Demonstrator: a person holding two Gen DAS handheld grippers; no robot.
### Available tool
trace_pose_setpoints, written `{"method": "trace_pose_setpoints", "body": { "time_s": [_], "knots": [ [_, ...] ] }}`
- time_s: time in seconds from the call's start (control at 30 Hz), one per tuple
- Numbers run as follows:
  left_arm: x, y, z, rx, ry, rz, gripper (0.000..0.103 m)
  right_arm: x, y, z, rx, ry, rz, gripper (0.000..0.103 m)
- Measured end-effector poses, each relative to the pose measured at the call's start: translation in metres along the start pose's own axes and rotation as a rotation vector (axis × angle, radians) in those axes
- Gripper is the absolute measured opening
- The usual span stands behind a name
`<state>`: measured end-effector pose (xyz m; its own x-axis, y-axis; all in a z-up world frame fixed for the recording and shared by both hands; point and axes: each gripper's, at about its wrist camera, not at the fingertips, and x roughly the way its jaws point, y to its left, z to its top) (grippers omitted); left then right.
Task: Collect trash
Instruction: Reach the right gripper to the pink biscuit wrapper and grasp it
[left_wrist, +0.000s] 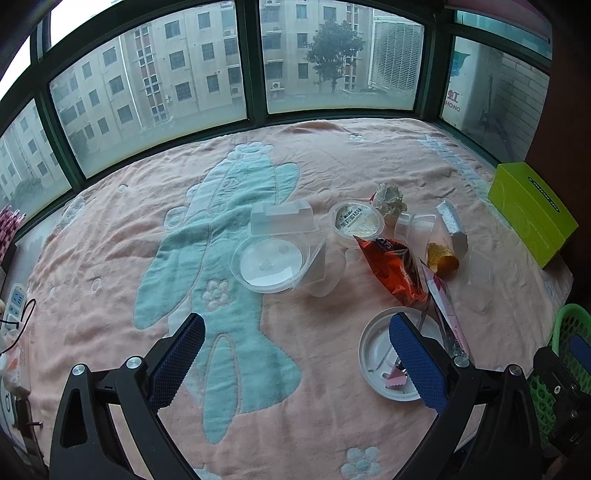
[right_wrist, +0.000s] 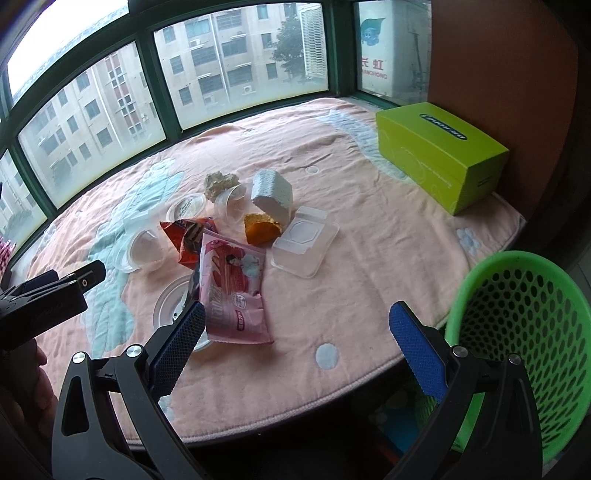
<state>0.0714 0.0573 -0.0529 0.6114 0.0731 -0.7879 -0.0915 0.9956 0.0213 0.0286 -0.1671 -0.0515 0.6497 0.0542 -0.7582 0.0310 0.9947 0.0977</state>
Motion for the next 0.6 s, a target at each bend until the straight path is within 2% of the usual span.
{"method": "trace_pose_setpoints", "body": {
  "time_s": [0.33,0.6],
  "knots": [
    [0.024,0.007,0.006,-0.012,0.041,0.006,0.097,0.024,0.01,0.007,-0.022,0.047,0.021,0.098],
    [0.043,0.014,0.009,-0.027,0.076,0.015,0.097,0.046,0.015,0.012,-0.004,0.099,0.074,0.098]
  ]
}}
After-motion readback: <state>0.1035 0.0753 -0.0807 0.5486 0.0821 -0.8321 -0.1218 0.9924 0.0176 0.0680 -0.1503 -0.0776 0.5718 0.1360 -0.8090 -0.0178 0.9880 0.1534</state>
